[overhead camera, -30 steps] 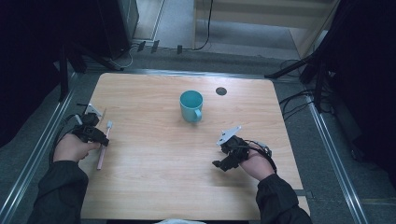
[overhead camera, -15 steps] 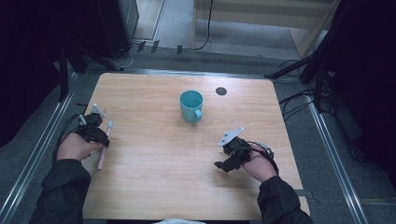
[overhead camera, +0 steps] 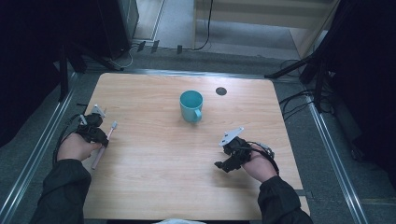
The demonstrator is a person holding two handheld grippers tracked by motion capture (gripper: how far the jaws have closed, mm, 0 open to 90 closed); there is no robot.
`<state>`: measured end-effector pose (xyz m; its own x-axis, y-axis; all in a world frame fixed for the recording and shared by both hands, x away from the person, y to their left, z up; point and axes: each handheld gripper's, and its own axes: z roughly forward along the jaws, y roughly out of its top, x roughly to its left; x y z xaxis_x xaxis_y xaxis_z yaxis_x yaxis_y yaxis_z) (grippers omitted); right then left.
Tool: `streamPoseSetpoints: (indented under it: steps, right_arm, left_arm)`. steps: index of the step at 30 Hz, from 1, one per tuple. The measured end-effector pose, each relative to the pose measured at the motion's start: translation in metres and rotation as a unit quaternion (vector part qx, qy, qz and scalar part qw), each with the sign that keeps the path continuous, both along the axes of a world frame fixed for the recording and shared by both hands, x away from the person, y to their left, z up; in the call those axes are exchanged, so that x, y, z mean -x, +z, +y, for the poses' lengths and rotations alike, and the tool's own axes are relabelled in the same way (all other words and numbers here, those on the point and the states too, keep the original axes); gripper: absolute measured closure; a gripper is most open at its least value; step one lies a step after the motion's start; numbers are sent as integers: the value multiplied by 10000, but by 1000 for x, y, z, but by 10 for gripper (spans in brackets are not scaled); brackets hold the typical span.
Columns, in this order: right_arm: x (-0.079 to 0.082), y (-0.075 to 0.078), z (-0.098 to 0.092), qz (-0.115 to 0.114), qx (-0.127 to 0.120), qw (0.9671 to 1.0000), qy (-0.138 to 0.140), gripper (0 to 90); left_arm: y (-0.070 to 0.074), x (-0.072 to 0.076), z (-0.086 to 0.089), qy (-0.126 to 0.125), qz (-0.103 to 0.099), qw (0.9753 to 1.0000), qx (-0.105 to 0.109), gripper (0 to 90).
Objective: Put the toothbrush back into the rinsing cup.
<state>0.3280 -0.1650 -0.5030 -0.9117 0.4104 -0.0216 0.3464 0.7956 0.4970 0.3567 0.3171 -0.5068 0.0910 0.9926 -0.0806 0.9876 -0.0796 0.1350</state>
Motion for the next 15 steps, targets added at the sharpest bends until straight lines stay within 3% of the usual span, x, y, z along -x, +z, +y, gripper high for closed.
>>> streamPoseSetpoints:
  steps: [4,7,9,11,15]
  right_arm:
    - [0,0,0,8,5,10000,15,218]
    - [0,0,0,8,1,10000,20,218]
    - [0,0,0,7,5,10000,17,218]
    - [0,0,0,21,7,10000,18,218]
    - [0,0,1,9,3,10000,20,218]
  left_arm:
    - [0,0,1,-7,15,10000,38,795]
    - [3,0,2,57,-45,9997,232,830]
    - [4,1,3,1,-69,9998,168,838]
    - [1,1,3,-31,-4,9996,286,837]
    - [1,1,4,-12,-13,9996,294,838]
